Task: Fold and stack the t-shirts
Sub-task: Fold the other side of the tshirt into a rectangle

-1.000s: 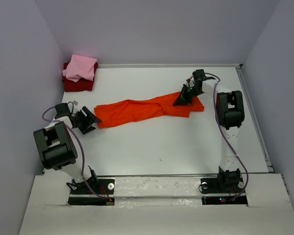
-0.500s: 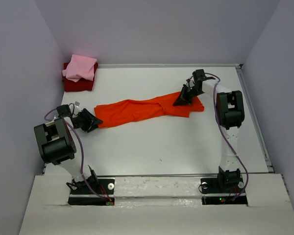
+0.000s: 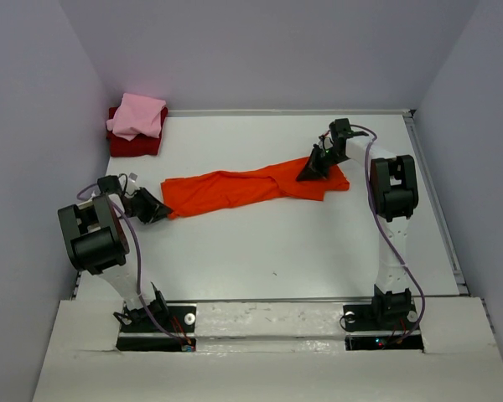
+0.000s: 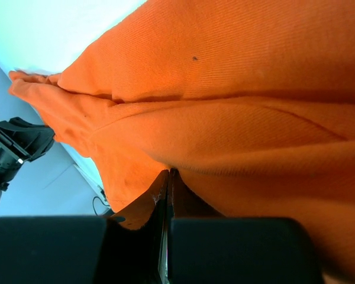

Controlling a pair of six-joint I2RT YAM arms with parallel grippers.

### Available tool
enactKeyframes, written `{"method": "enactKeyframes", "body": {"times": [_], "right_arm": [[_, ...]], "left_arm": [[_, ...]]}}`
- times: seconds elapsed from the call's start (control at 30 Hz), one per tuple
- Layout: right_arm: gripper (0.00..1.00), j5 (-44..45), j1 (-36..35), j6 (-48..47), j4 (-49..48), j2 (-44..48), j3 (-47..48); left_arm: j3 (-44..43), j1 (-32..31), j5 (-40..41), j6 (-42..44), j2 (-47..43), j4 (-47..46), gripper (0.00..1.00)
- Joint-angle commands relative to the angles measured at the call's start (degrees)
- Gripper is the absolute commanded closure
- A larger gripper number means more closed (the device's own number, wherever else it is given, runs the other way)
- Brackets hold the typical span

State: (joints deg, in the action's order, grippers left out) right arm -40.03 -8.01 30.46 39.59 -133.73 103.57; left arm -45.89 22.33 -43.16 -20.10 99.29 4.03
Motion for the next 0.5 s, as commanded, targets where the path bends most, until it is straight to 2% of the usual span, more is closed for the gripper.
{"method": "enactKeyframes", "body": {"times": [0.0,0.23,0.47], "right_arm": [[1.0,1.36,-0.6,-0.13,-0.22,3.3,0.76],[1.0,2.5,-0.6,-0.49,1.01,2.95,1.46],[1.0,3.12,-0.6,-1.36,3.47,3.74,0.32]], "left_arm": [[-4.81,0.61,5.97,4.1,0.12,6.15,0.81],[-10.18,3.07,9.67,8.58,1.0,12.49,0.81],[-9.83,5.09,8.79,10.87,1.79,13.89,0.8]]}}
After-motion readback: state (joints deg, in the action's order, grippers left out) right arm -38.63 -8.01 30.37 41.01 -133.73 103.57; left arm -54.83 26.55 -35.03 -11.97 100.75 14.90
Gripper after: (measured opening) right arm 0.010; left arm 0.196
